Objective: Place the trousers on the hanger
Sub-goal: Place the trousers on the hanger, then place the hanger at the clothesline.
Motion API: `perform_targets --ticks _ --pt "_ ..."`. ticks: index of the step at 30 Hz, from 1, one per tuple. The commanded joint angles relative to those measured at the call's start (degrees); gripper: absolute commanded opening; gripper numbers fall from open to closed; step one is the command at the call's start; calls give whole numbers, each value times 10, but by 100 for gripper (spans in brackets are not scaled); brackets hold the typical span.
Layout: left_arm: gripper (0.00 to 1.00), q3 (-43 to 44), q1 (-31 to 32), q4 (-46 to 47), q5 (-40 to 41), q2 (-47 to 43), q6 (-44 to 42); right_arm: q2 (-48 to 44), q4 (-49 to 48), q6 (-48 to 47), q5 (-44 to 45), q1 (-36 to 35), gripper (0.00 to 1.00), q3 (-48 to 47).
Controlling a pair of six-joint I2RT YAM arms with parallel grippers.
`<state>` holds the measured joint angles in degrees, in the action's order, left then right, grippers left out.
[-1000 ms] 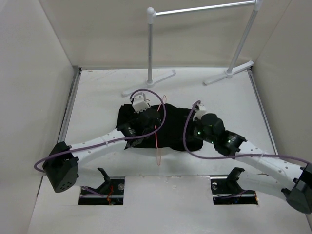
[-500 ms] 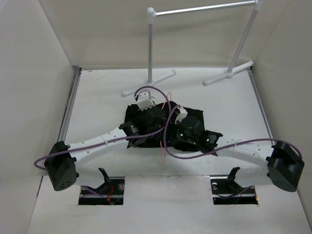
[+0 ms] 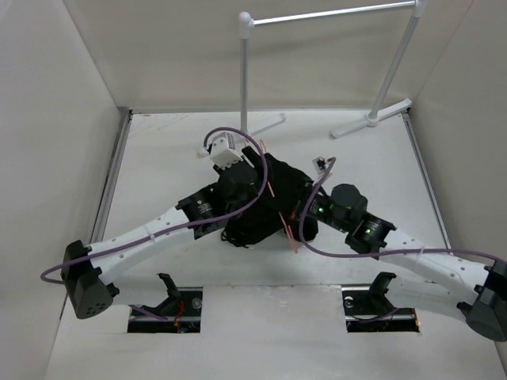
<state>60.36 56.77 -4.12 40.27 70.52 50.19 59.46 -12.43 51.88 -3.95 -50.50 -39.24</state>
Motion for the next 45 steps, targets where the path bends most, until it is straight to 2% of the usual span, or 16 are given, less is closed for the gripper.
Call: perform_targets --ticks 1,7,8,9,10,19,28,36,45 --pt "57 42 -14 14 -7 -38 3 -54 -41 13 -7 24 7 -12" --pt "75 75 -28 17 -25 -83 -11 -102 30 4 -25 75 6 -48" --pt "80 78 -32 20 -33 -92 -14 -105 34 3 -28 81 6 -51" --pt "94 79 -36 25 -41 -100 -17 -109 39 3 -35 90 6 -57" --pt "100 81 -41 31 -48 -108 -20 -110 42 4 -40 98 6 -61" --pt "100 161 -105 21 -102 -122 -86 -116 33 19 -55 119 4 -83" --pt "100 166 -184 -48 -107 -153 -96 -123 26 31 -76 174 3 -200" --pt "100 94 -190 -102 -130 -166 -82 -50 47 23 -97 290 3 -308" --pt "100 -24 -202 -131 -177 -212 -36 97 65 -13 -78 390 3 -448"
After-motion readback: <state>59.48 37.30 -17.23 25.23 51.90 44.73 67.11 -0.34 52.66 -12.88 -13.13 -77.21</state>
